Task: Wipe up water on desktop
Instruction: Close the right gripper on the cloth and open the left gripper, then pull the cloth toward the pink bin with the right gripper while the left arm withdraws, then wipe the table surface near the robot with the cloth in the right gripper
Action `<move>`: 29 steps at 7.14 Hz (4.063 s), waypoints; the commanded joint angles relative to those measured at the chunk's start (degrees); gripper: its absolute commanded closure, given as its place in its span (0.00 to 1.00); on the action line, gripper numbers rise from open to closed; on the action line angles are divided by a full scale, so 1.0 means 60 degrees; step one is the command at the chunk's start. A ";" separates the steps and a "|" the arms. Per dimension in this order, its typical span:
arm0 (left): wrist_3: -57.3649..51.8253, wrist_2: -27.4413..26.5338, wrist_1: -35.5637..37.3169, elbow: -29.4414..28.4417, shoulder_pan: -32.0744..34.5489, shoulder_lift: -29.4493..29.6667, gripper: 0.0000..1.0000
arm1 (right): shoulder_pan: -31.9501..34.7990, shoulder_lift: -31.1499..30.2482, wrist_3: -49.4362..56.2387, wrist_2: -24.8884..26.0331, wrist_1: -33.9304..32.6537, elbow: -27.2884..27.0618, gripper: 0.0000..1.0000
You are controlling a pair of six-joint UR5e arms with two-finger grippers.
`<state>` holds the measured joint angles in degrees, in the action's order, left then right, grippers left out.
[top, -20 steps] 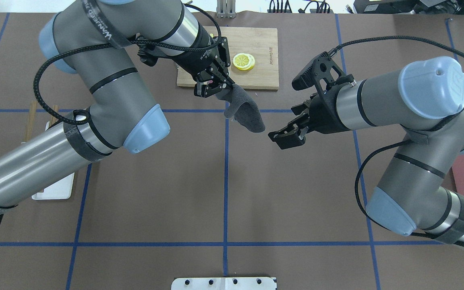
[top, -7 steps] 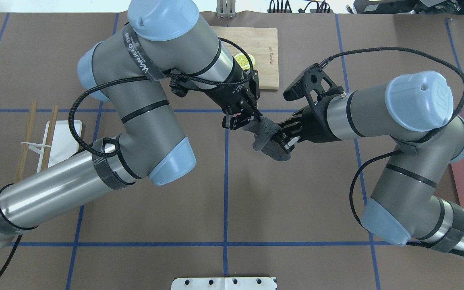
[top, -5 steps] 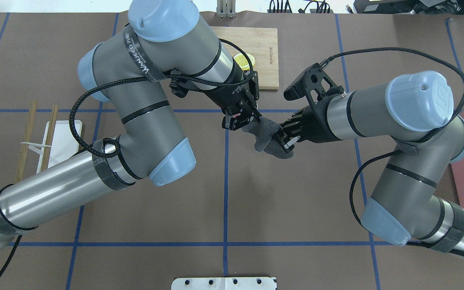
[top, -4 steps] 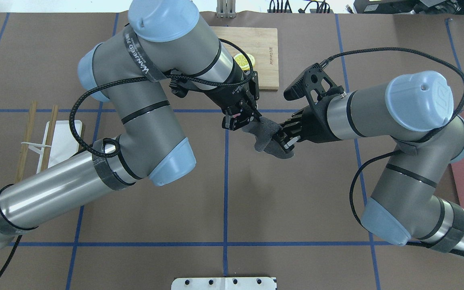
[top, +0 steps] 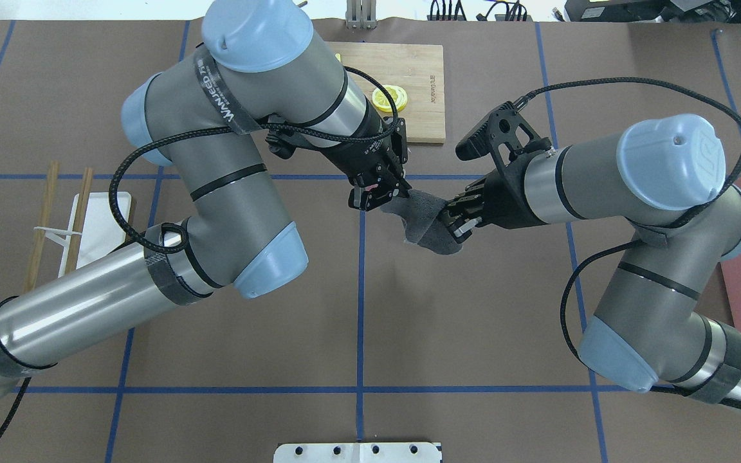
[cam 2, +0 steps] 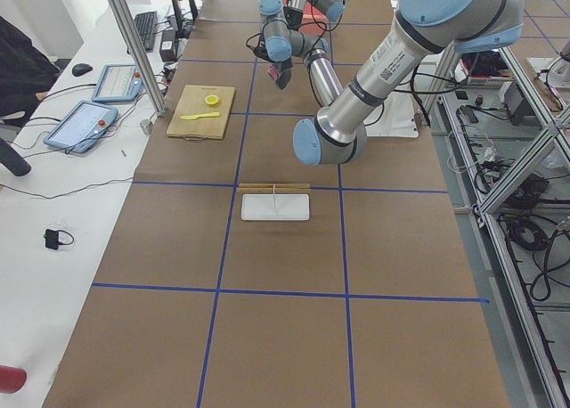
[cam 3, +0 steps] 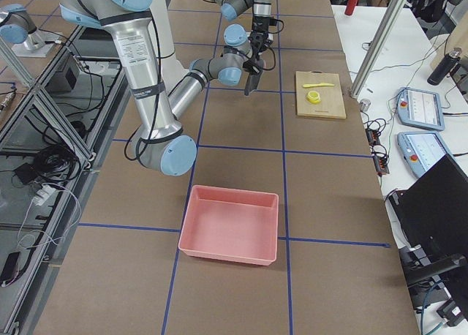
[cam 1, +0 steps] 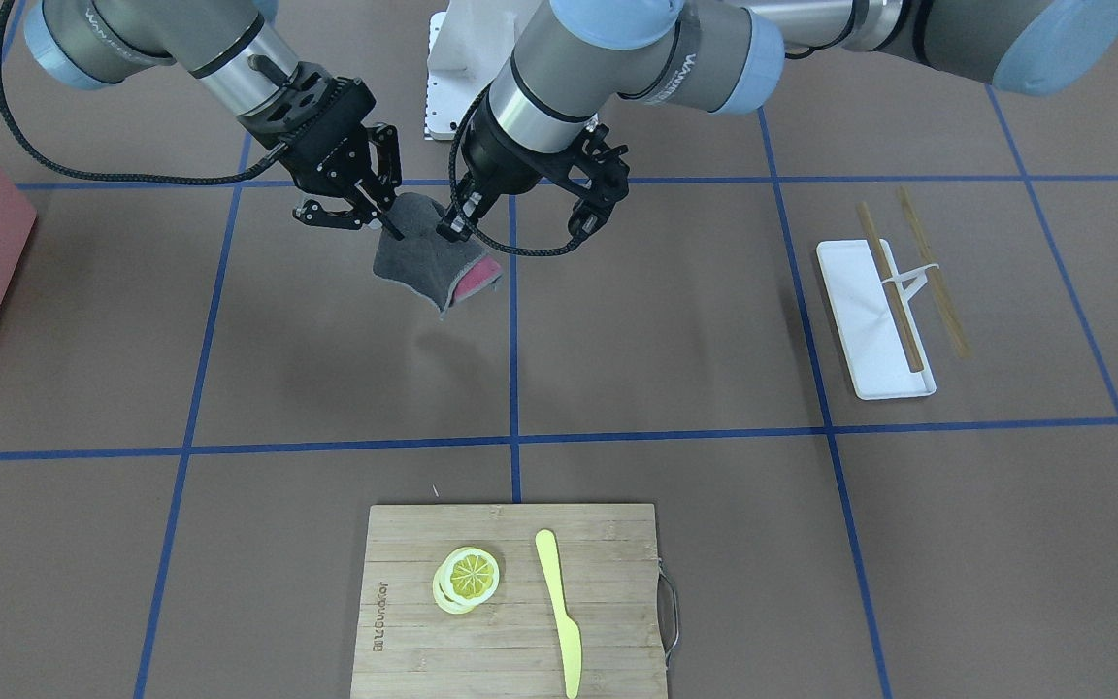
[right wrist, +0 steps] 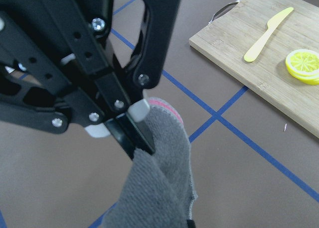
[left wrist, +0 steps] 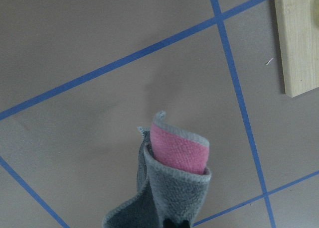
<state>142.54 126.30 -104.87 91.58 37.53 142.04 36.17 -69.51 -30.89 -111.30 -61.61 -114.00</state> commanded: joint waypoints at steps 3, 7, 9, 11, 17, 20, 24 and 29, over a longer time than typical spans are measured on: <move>-0.0856 -0.0029 -0.0011 0.0117 0.0058 -0.0133 0.51 | -0.0007 -0.0002 -0.0389 0.0005 0.0000 0.0001 1.00; -0.1854 -0.0059 0.0992 0.0833 0.0876 -0.0661 0.02 | 0.0926 -0.0031 -0.0374 -0.0082 -0.1354 -0.0202 1.00; -0.4700 -0.0538 0.2924 0.2131 0.1389 -0.1286 0.02 | 0.1703 -0.0104 0.0004 -0.0345 -0.3608 -0.0729 1.00; -0.6654 -0.0893 0.3416 0.2753 0.1901 -0.2239 0.02 | 0.2392 -0.0395 0.1795 -0.0056 -0.5208 -0.0659 1.00; -1.0542 -0.1785 0.4506 0.3809 0.2724 -0.3752 0.02 | 0.1771 -0.1555 0.4987 0.2787 -0.5916 0.0527 1.00; -1.3643 -0.1787 0.5292 0.4539 0.3629 -0.4700 0.02 | 0.0742 -0.1467 0.4812 0.2862 -0.5932 0.0983 1.00; -1.6270 -0.1787 0.5292 0.4629 0.4497 -0.5158 0.02 | -0.0341 -0.1481 0.2782 0.1109 -0.5918 0.0356 1.00; -1.6272 -0.2564 0.5219 0.4614 0.4877 -0.5711 0.02 | -0.2262 -0.1190 -0.1074 0.0313 -0.5889 -0.1039 1.00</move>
<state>44.99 110.73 -73.29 119.28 65.83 109.49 24.30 -77.74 -33.02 -108.76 -97.03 -119.24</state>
